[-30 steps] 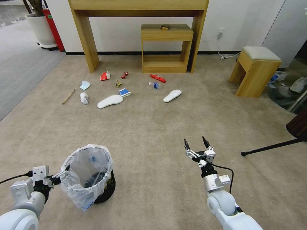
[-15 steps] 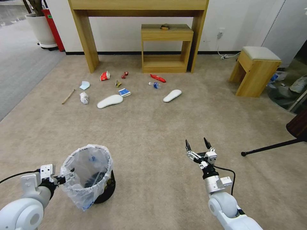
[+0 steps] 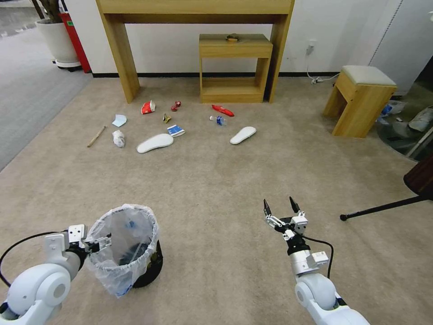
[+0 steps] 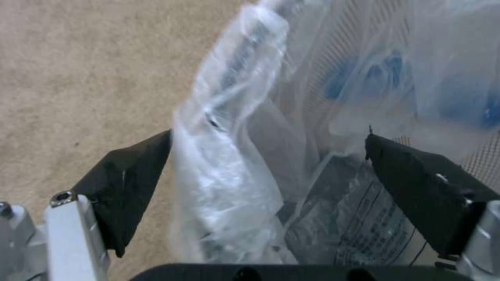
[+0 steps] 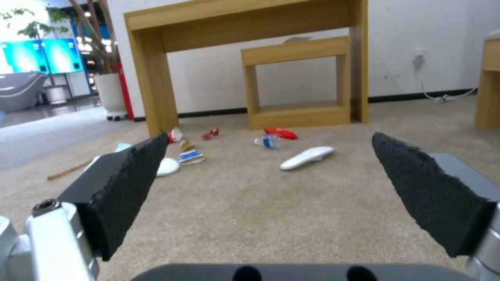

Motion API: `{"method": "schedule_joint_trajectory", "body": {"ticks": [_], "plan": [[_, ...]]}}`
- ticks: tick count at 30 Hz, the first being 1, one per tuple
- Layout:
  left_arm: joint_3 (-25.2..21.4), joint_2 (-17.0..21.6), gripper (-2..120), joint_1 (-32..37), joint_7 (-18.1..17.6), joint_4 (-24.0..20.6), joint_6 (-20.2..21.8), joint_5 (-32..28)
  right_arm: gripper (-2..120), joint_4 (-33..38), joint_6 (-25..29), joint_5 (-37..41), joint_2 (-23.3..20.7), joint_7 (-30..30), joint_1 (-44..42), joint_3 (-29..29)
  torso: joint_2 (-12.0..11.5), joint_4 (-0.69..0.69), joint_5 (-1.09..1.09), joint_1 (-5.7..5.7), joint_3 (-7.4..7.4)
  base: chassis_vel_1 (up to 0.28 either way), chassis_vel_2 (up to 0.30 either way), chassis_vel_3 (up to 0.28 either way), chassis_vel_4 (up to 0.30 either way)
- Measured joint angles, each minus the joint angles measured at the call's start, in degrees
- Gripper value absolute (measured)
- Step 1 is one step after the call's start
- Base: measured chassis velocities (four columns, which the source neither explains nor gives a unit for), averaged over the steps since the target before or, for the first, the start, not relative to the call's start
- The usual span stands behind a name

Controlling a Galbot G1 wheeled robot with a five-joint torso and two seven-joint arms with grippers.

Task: Pick up the trash bin and place the garbage on the floor into it.

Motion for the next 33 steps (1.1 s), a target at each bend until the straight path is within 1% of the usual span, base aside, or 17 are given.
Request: {"method": "schedule_joint_trajectory", "body": {"ticks": [2,6,14,16,17,19,20,21,23,24,26,27,28,31,32,33], "plan": [[1.66,0.02,97,-1.25,-0.03,1.57,-0.16,0.00,100,-0.19,0.00,0.00,0.06,0.04,-0.04,-0.02,0.00,0.00,0.00,0.00,0.00,0.000,0.000,0.000,0.000],[3.08,0.01,97,-2.47,-0.05,2.98,-0.41,0.01,100,-0.50,0.01,0.00,0.05,0.05,-0.09,0.04,0.00,0.00,0.00,0.00,0.00,0.000,0.000,0.000,0.000],[4.21,0.80,95,-3.02,-0.17,3.66,-0.54,0.06,100,-1.19,0.14,-0.12,0.76,0.07,0.24,-0.15,0.00,0.01,0.00,0.00,0.00,0.000,0.000,0.000,0.000],[4.27,0.97,86,-3.00,-0.24,3.73,-0.57,0.08,100,-1.32,0.16,-0.16,0.97,0.08,0.36,-0.28,0.00,0.00,0.00,0.00,0.00,0.000,0.000,0.000,0.000],[4.27,0.97,86,-3.00,-0.24,3.73,-0.57,0.08,100,-1.32,0.16,-0.16,0.97,0.08,0.36,-0.28,0.00,0.00,0.00,0.00,0.00,0.000,0.000,0.000,0.000],[4.27,0.98,77,-2.83,-0.37,3.74,-0.63,0.09,100,-1.40,0.18,-0.20,1.13,0.08,0.42,-0.37,0.00,0.00,0.01,0.00,0.00,0.000,0.000,0.000,0.000],[4.27,0.98,77,-2.83,-0.37,3.74,-0.63,0.09,100,-1.40,0.18,-0.20,1.13,0.08,0.42,-0.37,0.00,0.00,0.01,0.00,0.00,0.000,0.000,0.000,0.000],[4.23,0.99,74,-2.74,-0.43,3.74,-0.66,0.10,100,-1.40,0.19,-0.21,1.15,0.08,0.43,-0.38,0.00,0.01,0.01,0.00,0.00,0.000,0.000,0.000,0.000],[4.07,1.01,62,-2.46,-0.62,3.63,-0.73,0.17,100,-1.41,0.26,-0.23,1.17,0.08,0.43,-0.40,0.00,0.01,0.02,0.00,0.00,0.000,0.000,0.000,0.000],[4.07,1.01,62,-2.46,-0.62,3.63,-0.73,0.17,100,-1.41,0.26,-0.23,1.17,0.08,0.43,-0.40,0.00,0.01,0.02,0.00,0.00,0.000,0.000,0.000,0.000],[3.96,1.06,53,-2.15,-0.72,3.36,-0.74,0.17,100,-1.39,0.31,-0.23,1.17,0.08,0.41,-0.40,0.00,0.00,0.02,0.00,0.00,0.000,0.000,0.000,0.000],[3.89,1.11,46,-1.96,-0.75,3.22,-0.74,0.17,100,-1.36,0.36,-0.23,1.17,0.08,0.39,-0.40,0.00,0.00,0.01,0.00,0.00,0.000,0.000,0.000,0.000],[3.89,1.11,46,-1.96,-0.75,3.22,-0.74,0.17,100,-1.36,0.36,-0.23,1.17,0.08,0.39,-0.40,0.00,0.00,0.01,0.00,0.00,0.000,0.000,0.000,0.000],[3.61,1.14,34,-1.41,-0.87,2.79,-0.72,0.17,100,-1.26,0.45,-0.23,1.17,0.05,0.35,-0.40,0.00,0.00,0.01,0.00,0.00,0.000,0.000,0.000,0.000],[3.61,1.14,34,-1.41,-0.87,2.79,-0.72,0.17,100,-1.26,0.45,-0.23,1.17,0.05,0.35,-0.40,0.00,0.00,0.01,0.00,0.00,0.000,0.000,0.000,0.000],[3.40,1.15,28,-1.11,-1.02,2.60,-0.63,0.17,100,-1.25,0.47,-0.23,1.17,0.00,0.34,-0.40,0.00,0.00,0.01,0.00,0.00,0.000,0.000,0.000,0.000]]}}
